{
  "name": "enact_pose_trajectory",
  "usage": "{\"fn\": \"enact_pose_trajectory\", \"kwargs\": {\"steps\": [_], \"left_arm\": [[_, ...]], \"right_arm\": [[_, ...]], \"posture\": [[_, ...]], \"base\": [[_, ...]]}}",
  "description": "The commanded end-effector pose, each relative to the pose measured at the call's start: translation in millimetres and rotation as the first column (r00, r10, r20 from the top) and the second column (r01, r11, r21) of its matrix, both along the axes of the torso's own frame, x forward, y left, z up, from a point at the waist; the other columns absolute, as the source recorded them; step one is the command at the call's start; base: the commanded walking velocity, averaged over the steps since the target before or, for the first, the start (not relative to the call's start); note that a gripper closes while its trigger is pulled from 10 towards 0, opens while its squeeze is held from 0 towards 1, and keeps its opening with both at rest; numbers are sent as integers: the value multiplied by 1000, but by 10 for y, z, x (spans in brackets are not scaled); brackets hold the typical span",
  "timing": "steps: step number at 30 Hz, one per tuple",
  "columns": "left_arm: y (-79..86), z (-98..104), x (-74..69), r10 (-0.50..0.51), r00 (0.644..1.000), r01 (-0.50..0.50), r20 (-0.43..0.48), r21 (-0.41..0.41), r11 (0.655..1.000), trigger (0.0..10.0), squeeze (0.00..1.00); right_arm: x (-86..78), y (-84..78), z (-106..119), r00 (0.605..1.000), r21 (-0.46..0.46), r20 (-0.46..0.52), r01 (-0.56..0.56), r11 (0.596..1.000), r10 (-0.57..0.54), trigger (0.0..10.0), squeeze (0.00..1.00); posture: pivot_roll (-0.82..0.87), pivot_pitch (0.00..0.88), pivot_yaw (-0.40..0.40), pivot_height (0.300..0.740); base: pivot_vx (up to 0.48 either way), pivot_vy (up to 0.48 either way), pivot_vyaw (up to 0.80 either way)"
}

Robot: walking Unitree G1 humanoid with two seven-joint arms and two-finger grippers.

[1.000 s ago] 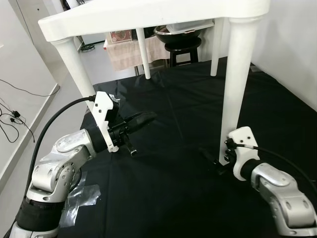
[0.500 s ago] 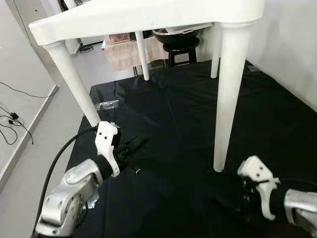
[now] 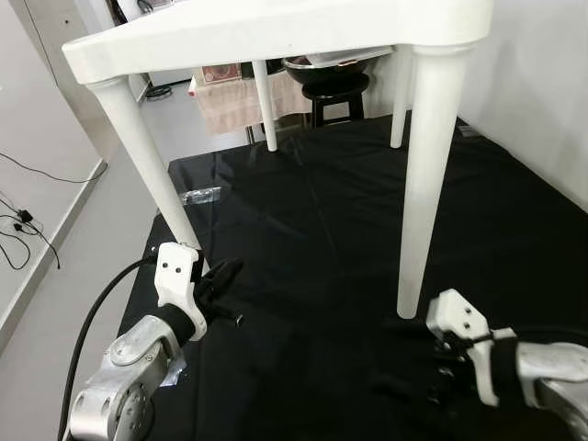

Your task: Building children table

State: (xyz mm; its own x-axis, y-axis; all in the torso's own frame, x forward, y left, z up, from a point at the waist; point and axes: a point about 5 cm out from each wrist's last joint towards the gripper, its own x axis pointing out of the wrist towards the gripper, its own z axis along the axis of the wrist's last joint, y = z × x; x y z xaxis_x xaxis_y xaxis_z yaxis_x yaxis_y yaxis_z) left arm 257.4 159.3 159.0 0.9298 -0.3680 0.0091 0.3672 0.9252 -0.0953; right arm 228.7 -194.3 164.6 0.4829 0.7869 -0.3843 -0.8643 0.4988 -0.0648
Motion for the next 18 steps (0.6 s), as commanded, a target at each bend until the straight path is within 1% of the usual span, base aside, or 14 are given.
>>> {"fn": "enact_pose_trajectory", "kwargs": {"steps": [1, 3, 4, 6, 12, 15, 16, 17, 18], "left_arm": [[-4, -31, -18, 19, 1000, -19, -6, 9, 1000, 10000, 0], [-29, -66, -50, 29, 999, -29, -18, 6, 1000, 10000, 0], [-29, -66, -50, 29, 999, -29, -18, 6, 1000, 10000, 0], [-45, -84, -74, 35, 999, -35, -22, 3, 999, 10000, 0], [-59, -89, -83, 56, 998, -56, -19, -3, 998, 10000, 0], [-57, -88, -78, 60, 998, -60, -18, -4, 998, 10000, 0], [-57, -88, -78, 60, 998, -60, -18, -4, 998, 10000, 0], [-54, -86, -74, 62, 998, -62, -17, -3, 998, 10000, 0], [-54, -86, -74, 62, 998, -62, -17, -3, 998, 10000, 0]], "right_arm": [[37, 74, -11, 1000, 25, 17, -13, 1000, 13, 10000, 0], [115, 152, -2, 999, 76, 30, -15, 997, 13, 10000, 0], [115, 152, -2, 999, 76, 30, -15, 997, 13, 10000, 0], [153, 200, 9, 999, 110, 34, -25, 994, 21, 10000, 0], [234, 269, -3, 999, 140, 52, -17, 990, 10, 10000, 0], [401, 294, 14, 989, 176, 97, 93, 980, -111, 10000, 0], [401, 294, 14, 989, 176, 97, 93, 980, -111, 10000, 0], [453, 308, 21, 982, 196, 106, 132, 972, -155, 10000, 0], [453, 308, 21, 982, 196, 106, 132, 972, -155, 10000, 0]], "posture": [[-133, 27, 97, 740], [-131, 26, 94, 740], [-131, 26, 94, 740], [-128, 25, 87, 740], [-128, 24, 78, 740], [-128, 21, 77, 740], [-128, 21, 77, 740], [-129, 20, 76, 740], [-129, 20, 76, 740]], "base": [[-274, 0, 0], [-294, 0, 0], [-296, 0, 0], [-264, 0, 0], [-266, 0, 0], [-264, 0, 0], [-266, 0, 0], [-270, 0, 0], [-270, 0, 0]]}}
